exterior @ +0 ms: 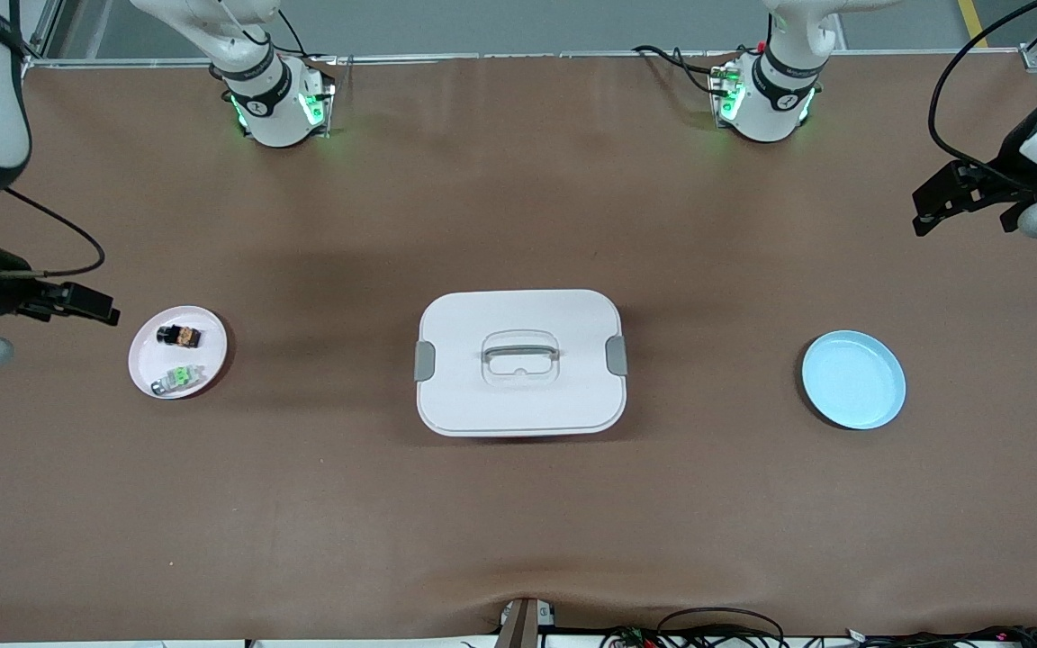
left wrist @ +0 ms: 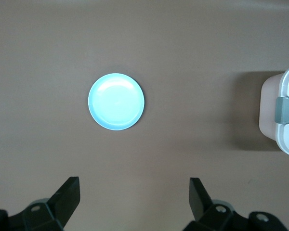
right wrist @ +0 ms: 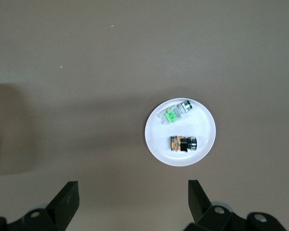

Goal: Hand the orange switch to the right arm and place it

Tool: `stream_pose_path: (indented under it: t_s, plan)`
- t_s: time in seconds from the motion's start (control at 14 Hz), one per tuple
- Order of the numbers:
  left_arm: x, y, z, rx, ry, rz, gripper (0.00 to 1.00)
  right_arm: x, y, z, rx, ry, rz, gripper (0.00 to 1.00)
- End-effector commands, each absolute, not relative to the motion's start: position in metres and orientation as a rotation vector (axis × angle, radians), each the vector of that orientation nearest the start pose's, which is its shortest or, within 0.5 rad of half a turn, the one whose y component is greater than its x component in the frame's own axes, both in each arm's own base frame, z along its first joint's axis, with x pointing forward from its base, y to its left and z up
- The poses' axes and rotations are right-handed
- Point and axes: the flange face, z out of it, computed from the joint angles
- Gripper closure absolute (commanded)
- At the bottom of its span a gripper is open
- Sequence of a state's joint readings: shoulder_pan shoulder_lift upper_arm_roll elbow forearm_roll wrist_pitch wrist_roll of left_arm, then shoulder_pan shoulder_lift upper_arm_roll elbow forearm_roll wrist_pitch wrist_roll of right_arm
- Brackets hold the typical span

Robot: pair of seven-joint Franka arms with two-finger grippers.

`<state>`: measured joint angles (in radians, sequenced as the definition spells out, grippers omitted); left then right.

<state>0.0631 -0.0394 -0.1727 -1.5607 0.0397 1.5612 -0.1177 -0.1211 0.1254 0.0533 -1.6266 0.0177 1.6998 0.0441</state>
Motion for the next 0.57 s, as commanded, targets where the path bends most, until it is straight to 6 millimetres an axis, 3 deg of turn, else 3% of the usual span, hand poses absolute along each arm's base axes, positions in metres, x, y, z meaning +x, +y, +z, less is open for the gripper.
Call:
stream_pose_path:
  t_s: [0.0,0.5]
  plan:
    - [0.53,-0.059,0.657,-3.115,-0.018,-0.082,0.0,0.575,-0.021,0.567,-3.097,0.295,0.057,0.0]
    - [0.532,-0.059,0.654,-3.116,-0.02,-0.073,0.0,0.527,-0.022,0.593,-3.098,0.254,-0.091,0.0]
